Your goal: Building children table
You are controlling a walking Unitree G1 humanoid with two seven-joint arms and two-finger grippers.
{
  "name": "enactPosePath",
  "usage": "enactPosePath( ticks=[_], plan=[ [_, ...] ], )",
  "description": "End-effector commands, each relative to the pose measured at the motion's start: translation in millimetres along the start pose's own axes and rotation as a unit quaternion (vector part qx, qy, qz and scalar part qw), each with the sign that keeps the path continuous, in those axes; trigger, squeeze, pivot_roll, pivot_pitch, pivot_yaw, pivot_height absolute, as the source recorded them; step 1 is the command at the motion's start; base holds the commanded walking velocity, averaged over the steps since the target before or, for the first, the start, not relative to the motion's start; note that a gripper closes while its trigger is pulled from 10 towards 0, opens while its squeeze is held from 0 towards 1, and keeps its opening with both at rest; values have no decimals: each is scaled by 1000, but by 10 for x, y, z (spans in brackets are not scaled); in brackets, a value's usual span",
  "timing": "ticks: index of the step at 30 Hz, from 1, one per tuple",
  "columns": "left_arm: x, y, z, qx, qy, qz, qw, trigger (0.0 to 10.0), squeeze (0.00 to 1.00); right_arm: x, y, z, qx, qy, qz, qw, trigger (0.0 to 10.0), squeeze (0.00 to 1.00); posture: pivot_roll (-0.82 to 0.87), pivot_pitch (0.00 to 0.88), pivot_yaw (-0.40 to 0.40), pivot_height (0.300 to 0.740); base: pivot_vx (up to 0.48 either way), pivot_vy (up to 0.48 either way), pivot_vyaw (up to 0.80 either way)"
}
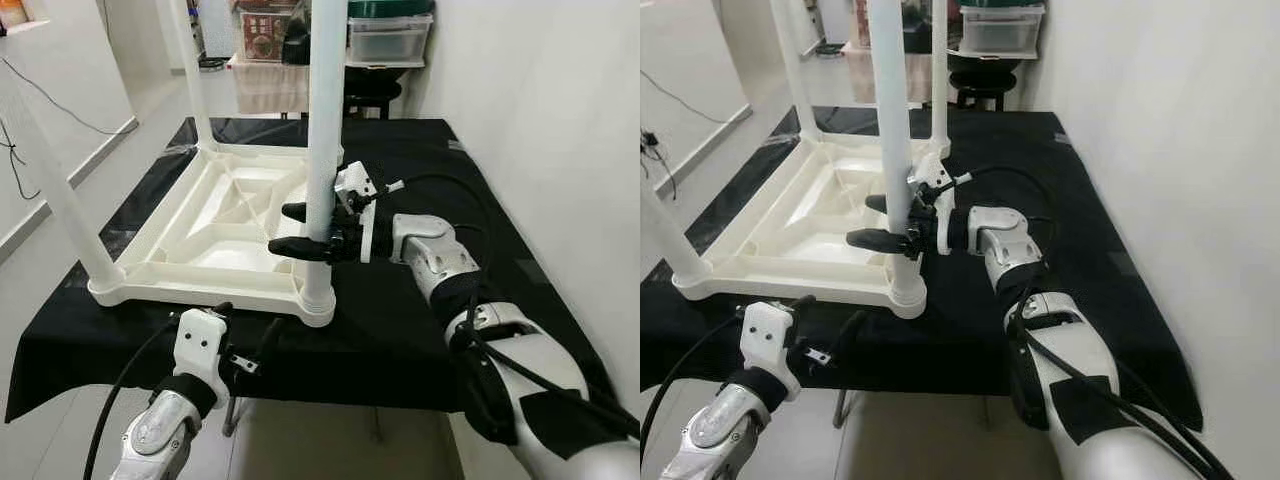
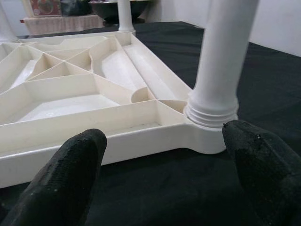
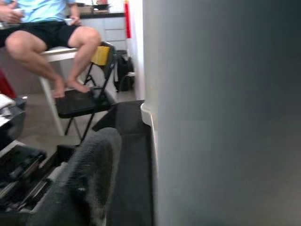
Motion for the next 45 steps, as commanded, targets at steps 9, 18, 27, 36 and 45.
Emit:
enactPosePath(
  ticks=[9,18,27,36,45],
  plan=[
    [-25,3,-8,-2,0,-4,1000,10000,0,-51,-68,28,15,32,-22,999,0,0,14,6,5,740,0,0,0],
    [-34,23,0,1,3,-4,1000,10000,0,13,-213,111,-21,-68,15,997,0,0,8,26,-12,740,0,0,0],
    [-77,73,24,5,6,-6,1000,10000,0,-459,-847,-291,-50,-370,-64,926,0,0,-32,49,26,740,0,0,0],
    [-68,79,32,12,18,-2,1000,10000,0,-424,-774,-482,-31,-328,-46,943,10000,749,5,53,-10,740,0,0,0],
    [-52,79,-8,11,12,1,1000,10000,0,-263,-303,-434,14,-151,-1,988,10000,0,-7,44,-12,740,0,0,0]
  ],
)
Point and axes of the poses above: a point about 5 cm out from each wrist's last joint towards the gripper, its own z axis pointing back from the gripper into the wrist, its own y axis along the axis of the wrist's last joint, x = y × z, the point moved 1 cm from there along -z, pointing out of the wrist towards the gripper, and after that the axes turned 5 degrees about z, right-handed, at the moved point
